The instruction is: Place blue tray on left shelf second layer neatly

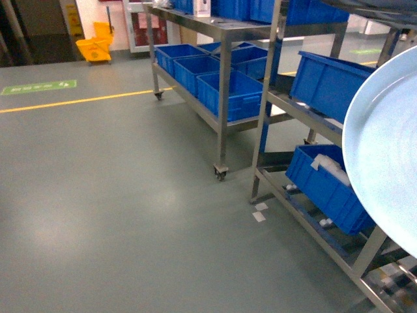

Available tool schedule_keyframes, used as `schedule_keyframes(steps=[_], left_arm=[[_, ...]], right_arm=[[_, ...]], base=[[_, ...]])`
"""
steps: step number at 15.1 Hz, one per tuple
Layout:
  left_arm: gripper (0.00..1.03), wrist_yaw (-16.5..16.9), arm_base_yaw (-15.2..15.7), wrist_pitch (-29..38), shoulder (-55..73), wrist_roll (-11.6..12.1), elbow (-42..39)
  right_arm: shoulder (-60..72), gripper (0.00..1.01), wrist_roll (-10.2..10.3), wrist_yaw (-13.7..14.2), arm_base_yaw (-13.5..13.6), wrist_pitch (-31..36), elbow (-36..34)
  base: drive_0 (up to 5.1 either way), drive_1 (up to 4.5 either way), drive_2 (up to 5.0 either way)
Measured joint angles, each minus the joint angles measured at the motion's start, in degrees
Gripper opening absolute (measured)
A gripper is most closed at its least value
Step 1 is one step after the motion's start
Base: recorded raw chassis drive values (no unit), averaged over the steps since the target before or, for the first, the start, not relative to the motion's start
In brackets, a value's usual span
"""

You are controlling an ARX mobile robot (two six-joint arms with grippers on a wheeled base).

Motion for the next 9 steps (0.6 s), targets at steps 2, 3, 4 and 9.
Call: schedule_keyframes(steps=[2, 3, 4, 9], left_arm=[[0.98, -0.11, 0.0, 0.02, 0.0, 0.0, 0.0], [0.98, -0.09, 0.0, 0.0, 0.0, 0.0, 0.0], [0.98, -0.11, 0.0, -0.02, 0.0, 0.0, 0.0], [0.98, -0.07, 0.0, -0.11, 0.0, 0.0, 0.0]], right_arm=[[-0.02, 0.02, 0.0, -0.02, 0.0, 0.11, 0.0], [0.02, 0.02, 0.0, 0.0, 0.0, 0.09, 0.0], [0.0, 0.02, 0.0, 0.0, 0.0, 0.09, 0.0], [0.31, 0.02, 0.0, 0.0, 0.0, 0.0, 0.02]], base=[[-1.7, 2.6, -5.9], [-1.7, 2.56, -6.0], [-1.6, 2.7, -5.8], [-1.6, -1.55, -1.6]])
